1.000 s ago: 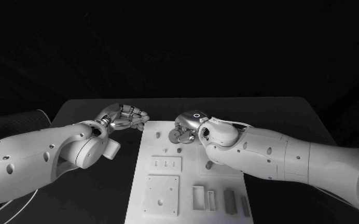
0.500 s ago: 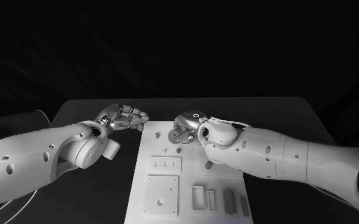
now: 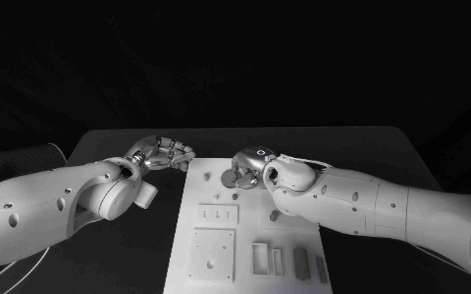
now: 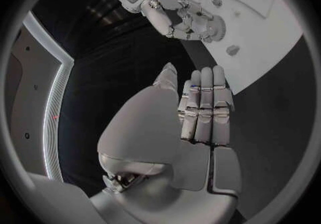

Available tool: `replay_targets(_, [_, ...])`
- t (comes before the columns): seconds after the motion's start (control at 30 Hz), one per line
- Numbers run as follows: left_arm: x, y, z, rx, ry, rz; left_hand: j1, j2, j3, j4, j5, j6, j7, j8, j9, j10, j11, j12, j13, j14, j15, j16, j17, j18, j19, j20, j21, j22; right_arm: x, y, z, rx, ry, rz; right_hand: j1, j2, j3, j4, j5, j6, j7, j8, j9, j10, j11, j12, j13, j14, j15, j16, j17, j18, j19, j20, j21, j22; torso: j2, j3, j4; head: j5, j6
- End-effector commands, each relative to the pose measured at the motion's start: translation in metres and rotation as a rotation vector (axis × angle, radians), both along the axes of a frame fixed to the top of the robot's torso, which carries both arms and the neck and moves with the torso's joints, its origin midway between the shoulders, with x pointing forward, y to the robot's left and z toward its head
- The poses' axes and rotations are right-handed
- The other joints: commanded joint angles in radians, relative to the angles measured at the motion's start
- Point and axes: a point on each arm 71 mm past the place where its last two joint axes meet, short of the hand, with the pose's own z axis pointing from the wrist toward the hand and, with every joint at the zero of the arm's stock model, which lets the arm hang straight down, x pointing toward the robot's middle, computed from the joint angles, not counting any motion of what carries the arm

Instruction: Assemble the parts on the task board

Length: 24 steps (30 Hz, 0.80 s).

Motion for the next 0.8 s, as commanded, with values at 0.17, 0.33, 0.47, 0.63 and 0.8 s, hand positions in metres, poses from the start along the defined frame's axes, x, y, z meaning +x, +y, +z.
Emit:
replay_targets(0.17, [0.0, -0.003, 0.001, 0.001, -0.004, -0.02, 0.001, -0.006, 0.0, -0.001, 0.001, 0.005, 0.004, -0.004, 0.002, 0.005, 0.004, -0.007, 0.002, 0.004, 0.0, -0.008, 0.002, 0.006, 0.001, -0.006, -0.005, 0.001, 0.001, -0.004, -0.002, -0.013, 0.011, -0.008, 0.002, 0.012, 0.0, 0.005, 0.003, 0.01, 0.0, 0.002, -0.001, 0.0, 0.004, -0.003, 0.0, 0.006, 0.002, 0.001, 0.001, 0.059, -0.003, -0.004, -0.001, 0.011, 0.0, -0.0001, 0.0002, -0.002, -0.001])
replay_targets(0.33, [0.0, -0.002, 0.001, 0.001, -0.004, -0.019, 0.002, -0.006, 0.0, -0.001, 0.001, 0.005, 0.004, -0.004, 0.002, 0.005, 0.004, -0.007, 0.002, 0.005, 0.0, -0.008, 0.002, 0.006, 0.001, -0.006, -0.005, 0.001, 0.001, -0.004, -0.002, -0.009, 0.007, -0.009, 0.002, 0.012, -0.001, 0.005, 0.003, 0.011, 0.0, 0.002, -0.001, 0.0, 0.004, -0.003, 0.0, 0.007, 0.002, 0.001, 0.001, 0.059, -0.003, -0.005, -0.001, 0.011, 0.0, -0.0006, 0.0002, -0.003, -0.001])
replay_targets(0.47, [0.0, -0.002, 0.001, 0.001, -0.004, -0.019, 0.002, -0.006, 0.0, -0.001, 0.001, 0.005, 0.004, -0.004, 0.002, 0.005, 0.004, -0.007, 0.002, 0.005, 0.0, -0.008, 0.003, 0.006, 0.001, -0.006, -0.005, 0.002, 0.001, -0.003, -0.001, 0.001, -0.001, -0.006, 0.002, 0.012, -0.001, 0.005, 0.003, 0.011, 0.0, 0.003, -0.001, 0.0, 0.004, -0.003, 0.0, 0.006, 0.002, 0.001, 0.0, 0.059, -0.003, -0.005, -0.001, 0.011, 0.0, -0.0001, 0.0002, -0.002, 0.0])
replay_targets(0.63, [0.0, -0.001, 0.001, 0.002, -0.005, -0.016, 0.002, -0.006, 0.0, -0.001, 0.001, 0.005, 0.004, -0.004, 0.002, 0.005, 0.004, -0.008, 0.002, 0.005, 0.0, -0.009, 0.003, 0.006, 0.001, -0.006, -0.006, 0.002, -0.002, -0.005, 0.002, 0.028, -0.017, 0.0, 0.002, 0.012, -0.001, 0.005, 0.004, 0.012, 0.0, 0.003, -0.001, 0.0, 0.004, -0.003, 0.0, 0.007, 0.002, 0.001, 0.002, 0.059, -0.002, -0.005, -0.001, 0.011, 0.0, -0.0004, -0.0001, -0.003, 0.001])
replay_targets(0.8, [0.002, 0.003, 0.001, 0.005, -0.009, -0.003, 0.002, -0.006, 0.0, -0.001, 0.001, 0.005, 0.004, -0.004, 0.002, 0.005, 0.005, -0.008, 0.002, 0.005, 0.0, -0.009, 0.003, 0.006, 0.001, -0.005, -0.006, 0.002, -0.005, -0.01, 0.009, 0.099, -0.042, 0.011, -0.001, 0.001, -0.003, 0.006, 0.005, 0.01, 0.001, 0.001, -0.004, 0.0, 0.004, -0.004, 0.0, 0.007, 0.002, 0.0, -0.001, 0.059, -0.001, -0.005, -0.001, 0.011, -0.001, 0.0015, -0.0021, -0.002, 0.001])
